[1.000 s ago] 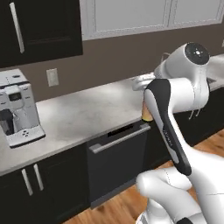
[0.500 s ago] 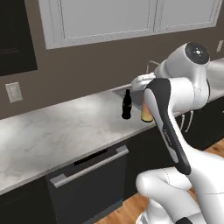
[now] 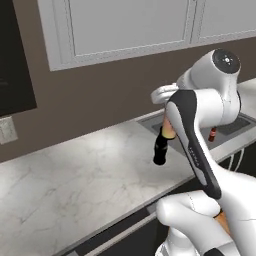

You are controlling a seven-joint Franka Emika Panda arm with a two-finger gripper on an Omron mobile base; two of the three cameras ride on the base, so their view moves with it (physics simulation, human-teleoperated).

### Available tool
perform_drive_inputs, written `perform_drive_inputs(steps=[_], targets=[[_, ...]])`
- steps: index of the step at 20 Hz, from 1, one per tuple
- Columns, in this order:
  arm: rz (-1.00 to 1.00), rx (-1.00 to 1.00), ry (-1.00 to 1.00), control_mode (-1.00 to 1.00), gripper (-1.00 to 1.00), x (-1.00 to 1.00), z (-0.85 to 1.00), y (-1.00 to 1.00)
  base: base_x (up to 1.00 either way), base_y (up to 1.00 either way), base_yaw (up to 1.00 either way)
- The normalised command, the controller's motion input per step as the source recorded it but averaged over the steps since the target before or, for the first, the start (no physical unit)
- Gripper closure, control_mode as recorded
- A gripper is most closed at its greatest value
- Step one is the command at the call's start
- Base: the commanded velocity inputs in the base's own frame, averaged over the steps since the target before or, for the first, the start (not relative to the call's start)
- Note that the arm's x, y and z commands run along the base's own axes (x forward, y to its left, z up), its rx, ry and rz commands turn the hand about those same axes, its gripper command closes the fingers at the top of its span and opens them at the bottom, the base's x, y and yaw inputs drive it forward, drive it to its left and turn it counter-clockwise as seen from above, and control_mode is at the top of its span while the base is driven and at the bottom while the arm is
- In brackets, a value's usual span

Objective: Place the large bottle from the dining counter next to the other large bottle outside the sink, and place the small bottle from the dining counter next to the other small bottle inside the sink.

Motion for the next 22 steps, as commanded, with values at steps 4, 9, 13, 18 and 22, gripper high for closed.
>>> perform_drive_inputs(steps=[4,9,13,18,22], targets=[[0.00,0.00,0.00,1.00,1.00,0.00,0.00,0.00,0.84,0.05,-0.03],[0.00,0.00,0.00,1.00,1.00,0.00,0.00,0.00,0.64,-0.27,0.01],[0.00,0.00,0.00,1.00,1.00,0.00,0.00,0.00,0.49,-0.53,0.09],[0.00,0.00,0.00,1.00,1.00,0.00,0.00,0.00,0.12,-0.96,0.02],[0.00,0.00,0.00,1.00,1.00,0.00,0.00,0.00,0.53,0.25,0.00]])
